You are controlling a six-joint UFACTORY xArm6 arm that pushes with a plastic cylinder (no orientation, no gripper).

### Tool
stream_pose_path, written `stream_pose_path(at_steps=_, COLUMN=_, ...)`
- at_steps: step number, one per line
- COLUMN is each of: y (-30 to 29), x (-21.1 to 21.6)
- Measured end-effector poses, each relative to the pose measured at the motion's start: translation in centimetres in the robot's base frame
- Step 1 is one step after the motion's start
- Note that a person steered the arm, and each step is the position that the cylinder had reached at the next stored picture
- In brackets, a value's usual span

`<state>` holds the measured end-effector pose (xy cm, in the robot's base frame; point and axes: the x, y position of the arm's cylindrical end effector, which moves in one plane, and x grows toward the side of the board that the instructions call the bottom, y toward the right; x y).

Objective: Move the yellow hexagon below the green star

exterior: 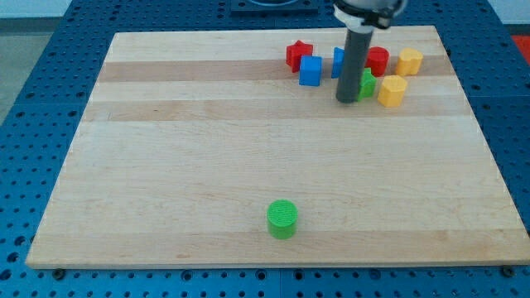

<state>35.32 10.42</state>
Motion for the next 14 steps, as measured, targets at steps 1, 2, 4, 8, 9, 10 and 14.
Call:
stream_pose_path(at_steps=1, y=-1.4, x=-2.4)
stream_pose_path(at_steps=2, y=-1.6, x=-1.7)
stream_pose_path(at_steps=4, y=4.9, x=4.5)
stream_pose_path(at_steps=8, y=12.6, x=0.1)
stream_pose_path(at_steps=9, y=11.1, x=0.5)
stream_pose_path(at_steps=10, y=10.0, x=2.5)
stream_pose_path(at_steps=14, y=3.5, x=-3.5)
